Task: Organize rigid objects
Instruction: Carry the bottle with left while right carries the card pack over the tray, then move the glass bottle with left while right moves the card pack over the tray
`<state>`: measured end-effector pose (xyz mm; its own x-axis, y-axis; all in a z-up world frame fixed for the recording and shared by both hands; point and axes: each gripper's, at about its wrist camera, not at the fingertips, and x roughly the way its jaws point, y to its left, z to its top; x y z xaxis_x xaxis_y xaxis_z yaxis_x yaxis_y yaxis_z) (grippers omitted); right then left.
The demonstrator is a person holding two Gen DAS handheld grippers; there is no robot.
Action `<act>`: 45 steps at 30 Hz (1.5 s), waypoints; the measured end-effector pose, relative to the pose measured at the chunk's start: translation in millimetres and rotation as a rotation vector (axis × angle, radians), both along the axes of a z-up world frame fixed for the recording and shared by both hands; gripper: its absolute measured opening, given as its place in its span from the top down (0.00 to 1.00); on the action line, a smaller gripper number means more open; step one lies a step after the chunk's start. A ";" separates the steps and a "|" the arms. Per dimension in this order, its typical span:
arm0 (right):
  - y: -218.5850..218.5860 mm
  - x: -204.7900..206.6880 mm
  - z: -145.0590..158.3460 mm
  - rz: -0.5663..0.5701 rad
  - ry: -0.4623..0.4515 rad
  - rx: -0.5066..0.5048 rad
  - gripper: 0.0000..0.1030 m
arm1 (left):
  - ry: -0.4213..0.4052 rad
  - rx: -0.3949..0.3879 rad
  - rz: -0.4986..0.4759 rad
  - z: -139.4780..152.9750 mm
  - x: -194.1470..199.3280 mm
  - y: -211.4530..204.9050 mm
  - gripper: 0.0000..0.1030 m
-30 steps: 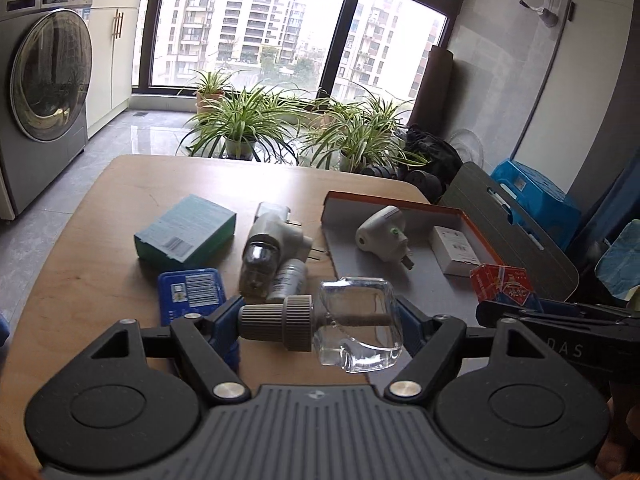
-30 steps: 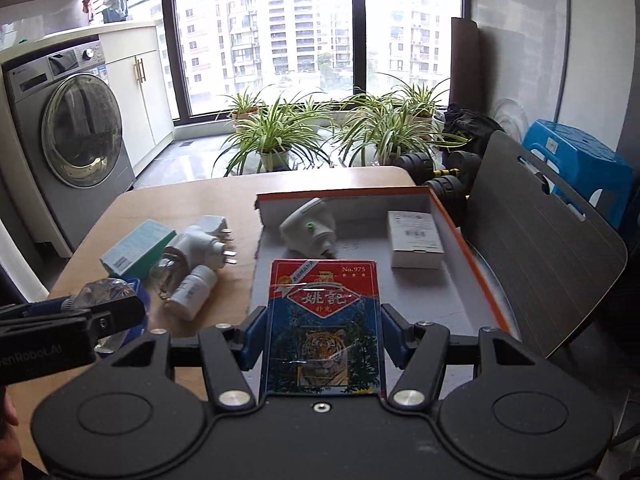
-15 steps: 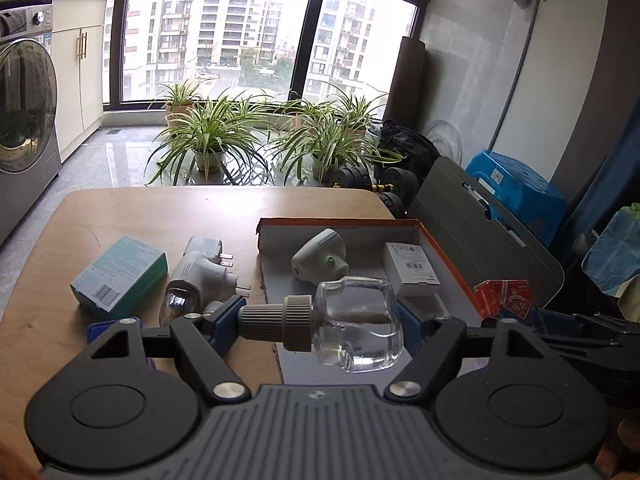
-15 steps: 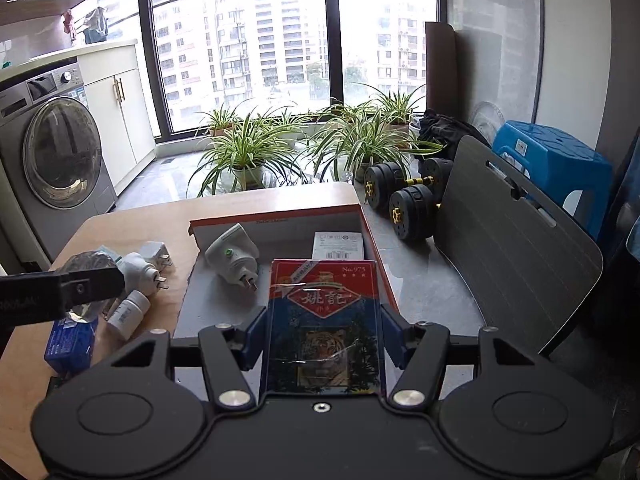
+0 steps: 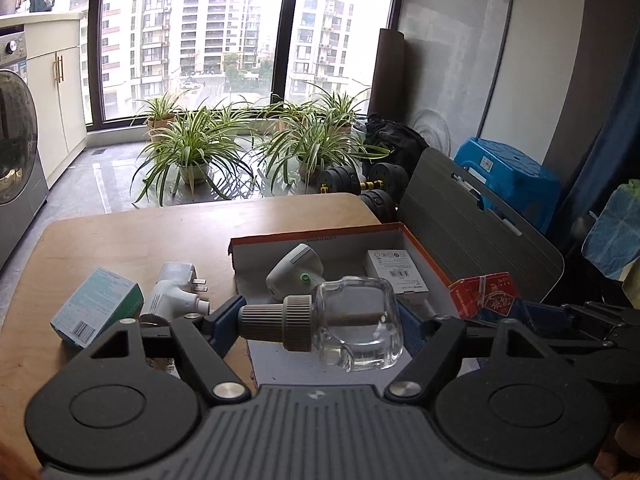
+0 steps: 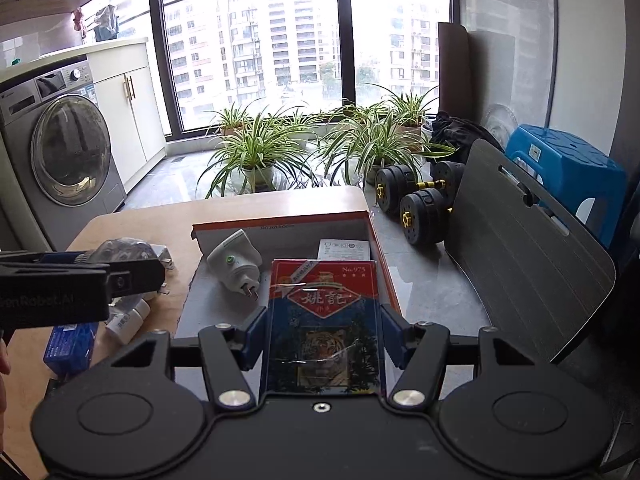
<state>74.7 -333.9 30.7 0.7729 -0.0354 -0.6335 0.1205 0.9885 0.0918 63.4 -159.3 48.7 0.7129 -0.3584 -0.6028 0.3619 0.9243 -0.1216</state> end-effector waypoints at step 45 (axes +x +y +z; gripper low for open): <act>-0.9 -4.9 16.3 0.024 -0.038 0.000 0.31 | 0.017 -0.014 0.048 4.8 1.0 -14.1 0.23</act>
